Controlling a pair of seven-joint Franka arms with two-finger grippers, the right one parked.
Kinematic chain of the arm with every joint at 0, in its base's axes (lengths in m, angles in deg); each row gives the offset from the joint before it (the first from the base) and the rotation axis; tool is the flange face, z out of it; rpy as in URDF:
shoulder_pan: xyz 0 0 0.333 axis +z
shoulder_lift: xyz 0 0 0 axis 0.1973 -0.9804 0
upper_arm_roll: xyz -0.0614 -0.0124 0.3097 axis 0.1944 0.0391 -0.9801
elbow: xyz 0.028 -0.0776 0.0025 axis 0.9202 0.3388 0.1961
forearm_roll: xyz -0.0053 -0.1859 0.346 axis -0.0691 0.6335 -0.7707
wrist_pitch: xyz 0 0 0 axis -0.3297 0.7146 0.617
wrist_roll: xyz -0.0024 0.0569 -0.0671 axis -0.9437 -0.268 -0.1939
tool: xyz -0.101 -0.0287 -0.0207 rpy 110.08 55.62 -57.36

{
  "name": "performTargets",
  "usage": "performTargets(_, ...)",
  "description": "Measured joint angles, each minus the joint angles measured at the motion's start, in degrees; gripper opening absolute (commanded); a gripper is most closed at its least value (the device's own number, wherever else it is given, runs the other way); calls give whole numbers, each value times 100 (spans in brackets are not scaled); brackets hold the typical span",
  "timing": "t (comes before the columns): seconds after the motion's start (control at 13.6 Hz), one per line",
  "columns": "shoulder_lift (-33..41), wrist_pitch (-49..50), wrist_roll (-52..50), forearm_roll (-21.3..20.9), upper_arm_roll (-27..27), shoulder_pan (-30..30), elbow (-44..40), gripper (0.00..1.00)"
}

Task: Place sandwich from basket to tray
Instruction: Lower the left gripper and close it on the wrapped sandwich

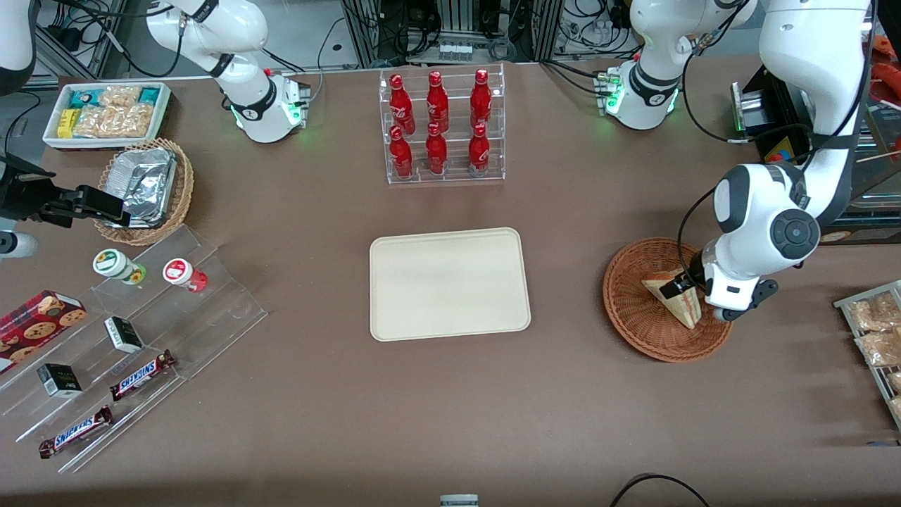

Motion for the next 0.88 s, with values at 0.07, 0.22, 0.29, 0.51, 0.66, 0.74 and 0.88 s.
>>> performTargets(0.07, -39, -102, 0, 0, 0, 0, 45, 97)
performTargets(0.22, -94, -202, -2, 0, -2, 0, 114, 51)
performTargets(0.29, -103, -204, -3, 0, -3, 1, 118, 22)
performTargets(0.51, -87, -204, -5, -3, -86, 3, 116, 0)
performTargets(0.66, -11, -161, -1, -12, -112, 3, 100, 0)
performTargets(0.74, 51, -95, 2, -28, -110, -4, 82, 0)
performTargets(0.88, 199, 135, 5, -75, -82, -34, 3, 0)
